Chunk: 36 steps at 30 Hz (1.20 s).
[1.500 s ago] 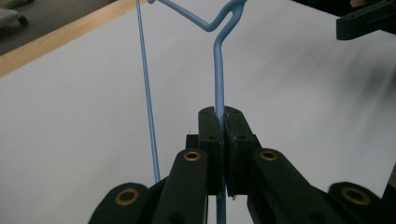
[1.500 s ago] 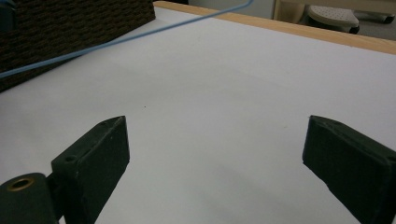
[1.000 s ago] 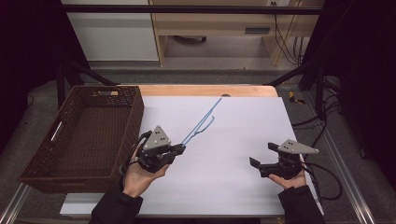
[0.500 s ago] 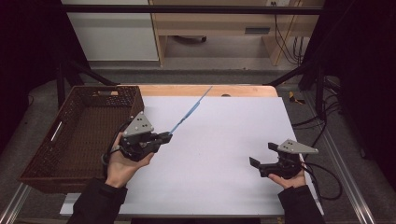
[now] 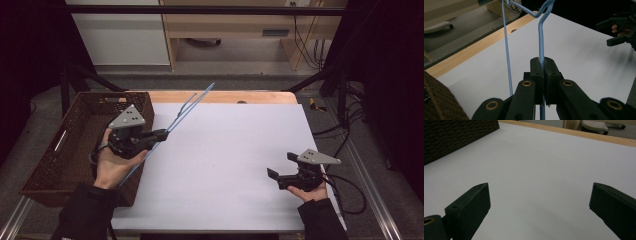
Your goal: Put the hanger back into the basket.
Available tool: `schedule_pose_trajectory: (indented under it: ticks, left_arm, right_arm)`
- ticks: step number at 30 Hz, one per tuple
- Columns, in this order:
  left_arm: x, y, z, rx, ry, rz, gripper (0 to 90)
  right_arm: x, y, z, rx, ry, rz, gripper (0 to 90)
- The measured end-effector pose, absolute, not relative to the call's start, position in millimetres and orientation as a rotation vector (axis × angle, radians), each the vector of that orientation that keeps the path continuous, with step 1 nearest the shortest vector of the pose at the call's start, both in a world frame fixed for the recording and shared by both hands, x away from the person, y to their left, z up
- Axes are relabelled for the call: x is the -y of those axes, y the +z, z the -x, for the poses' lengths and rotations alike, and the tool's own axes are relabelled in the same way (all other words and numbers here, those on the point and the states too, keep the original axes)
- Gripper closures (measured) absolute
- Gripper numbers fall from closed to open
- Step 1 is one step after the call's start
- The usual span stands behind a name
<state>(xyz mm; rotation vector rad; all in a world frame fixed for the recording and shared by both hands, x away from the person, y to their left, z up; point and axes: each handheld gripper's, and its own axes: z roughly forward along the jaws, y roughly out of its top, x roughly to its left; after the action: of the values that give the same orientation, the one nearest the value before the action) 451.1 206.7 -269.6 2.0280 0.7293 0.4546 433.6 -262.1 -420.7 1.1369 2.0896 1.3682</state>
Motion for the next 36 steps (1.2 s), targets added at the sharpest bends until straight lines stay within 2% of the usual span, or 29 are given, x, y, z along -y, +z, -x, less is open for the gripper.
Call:
schedule_pose_trajectory:
  ticks: [15,36]
  left_arm:
    - [-260,-241,-455,-0.766,0.525,-2.002,87.4]
    - [-329,-254,-469,-0.875,0.539,-1.978,87.4]
  right_arm:
    - [263,-421,-434,-2.090,1.361,-1.136,3.4]
    - [262,-422,-435,-2.093,1.354,-1.136,3.1]
